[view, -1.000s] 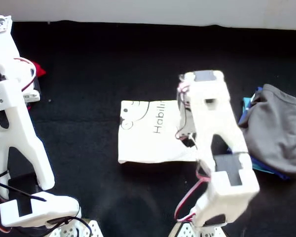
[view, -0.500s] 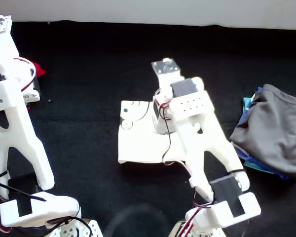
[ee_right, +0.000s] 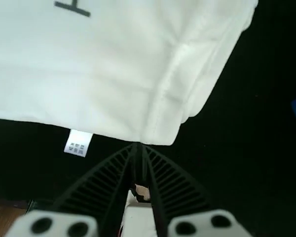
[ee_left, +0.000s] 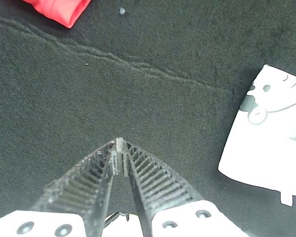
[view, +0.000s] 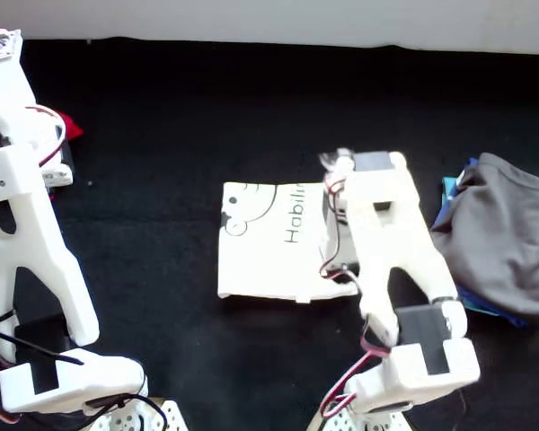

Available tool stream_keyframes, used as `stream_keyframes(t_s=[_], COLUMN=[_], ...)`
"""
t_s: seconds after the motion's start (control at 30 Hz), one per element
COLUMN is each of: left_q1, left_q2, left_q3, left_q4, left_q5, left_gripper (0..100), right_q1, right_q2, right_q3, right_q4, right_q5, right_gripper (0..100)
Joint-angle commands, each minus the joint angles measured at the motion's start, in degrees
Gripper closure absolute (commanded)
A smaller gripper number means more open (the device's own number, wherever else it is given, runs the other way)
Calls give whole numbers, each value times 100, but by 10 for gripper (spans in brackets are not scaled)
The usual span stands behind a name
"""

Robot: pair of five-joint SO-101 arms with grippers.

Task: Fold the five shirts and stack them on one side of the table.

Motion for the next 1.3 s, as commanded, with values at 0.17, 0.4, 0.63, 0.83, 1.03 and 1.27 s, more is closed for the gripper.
stream_keyframes(t_s=[0.17,0.4,0.63,0.83,1.03,1.27], left_q1=[-66,-75,-75,-75,-75,-75], left_q2=[-207,-207,-189,-189,-189,-189], left_q3=[-22,-22,-13,-13,-13,-13], left_q4=[0,-9,-9,-9,-9,-9], left_q5=[-334,-835,-879,-879,-949,-1081], left_gripper=[991,991,991,991,991,991], right_q1=[-312,-321,-312,-303,-286,171], right_q2=[136,1226,2422,3477,4127,4119], right_q3=[-1226,-1912,-2668,-3266,-3503,-3503], right_q4=[-198,-180,-180,-163,-127,-75], right_q5=[-765,-1582,-1591,-1574,-1556,-1029], right_gripper=[869,651,651,653,879,991])
